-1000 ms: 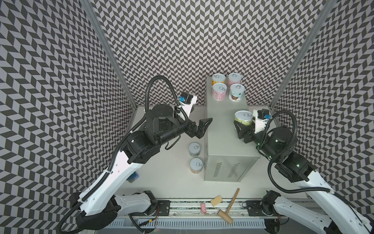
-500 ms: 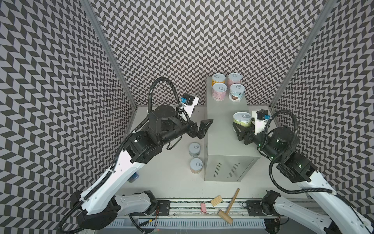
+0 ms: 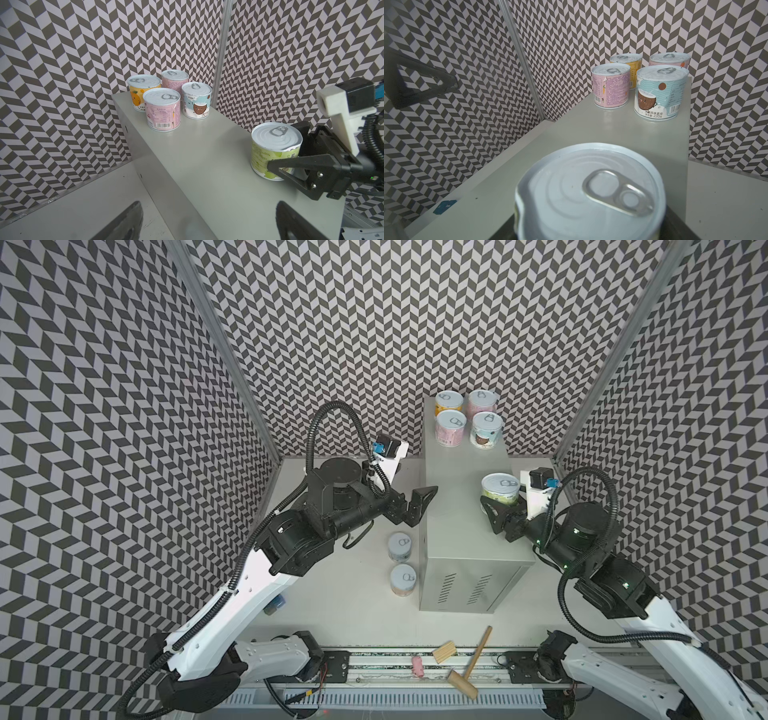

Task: Place and organize the canned foods onto the counter
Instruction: 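Carry the green can onto the cabinet with the right gripper while the left withdraws, then slide the green can beside the light-blue can with the right gripper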

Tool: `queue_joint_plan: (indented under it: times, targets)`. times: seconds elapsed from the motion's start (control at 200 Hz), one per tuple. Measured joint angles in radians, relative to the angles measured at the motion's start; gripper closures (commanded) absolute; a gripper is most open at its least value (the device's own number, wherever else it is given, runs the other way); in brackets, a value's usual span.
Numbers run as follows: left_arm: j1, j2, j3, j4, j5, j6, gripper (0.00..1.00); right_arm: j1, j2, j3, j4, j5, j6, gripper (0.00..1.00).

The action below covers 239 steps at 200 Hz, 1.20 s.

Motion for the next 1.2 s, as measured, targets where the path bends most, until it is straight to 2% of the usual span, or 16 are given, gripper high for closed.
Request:
queue_joint_plan:
  times: [0.396,0.621,0.751,0.851,1.016,1.197]
  targets:
    - [0.0,-0.013,-0.006,0.001,0.0,0.0,0.0,0.0,-0.031,0.011,-0.076,-0.006,-0.005,0.18]
    - [0.0,-0.017,-0.011,0.001,0.001,0.001,0.0,0.0,-0.063,0.013,-0.097,-0.015,-0.008,0.06]
    - [0.0,-0.016,-0.011,0.001,0.028,0.013,0.0,0.0,-0.068,0.013,-0.104,-0.018,-0.008,0.04]
    - [0.0,-0.008,-0.01,0.0,0.076,0.025,0.0,0.0,-0.07,0.013,-0.106,-0.017,-0.008,0.05]
    - [-0.018,0.017,-0.01,-0.002,0.143,0.054,0.0,0.0,-0.086,0.007,-0.106,-0.01,-0.005,0.17]
    - [-0.065,0.041,-0.01,-0.009,0.162,0.104,0.0,0.0,-0.092,-0.018,-0.102,0.007,0.002,0.23]
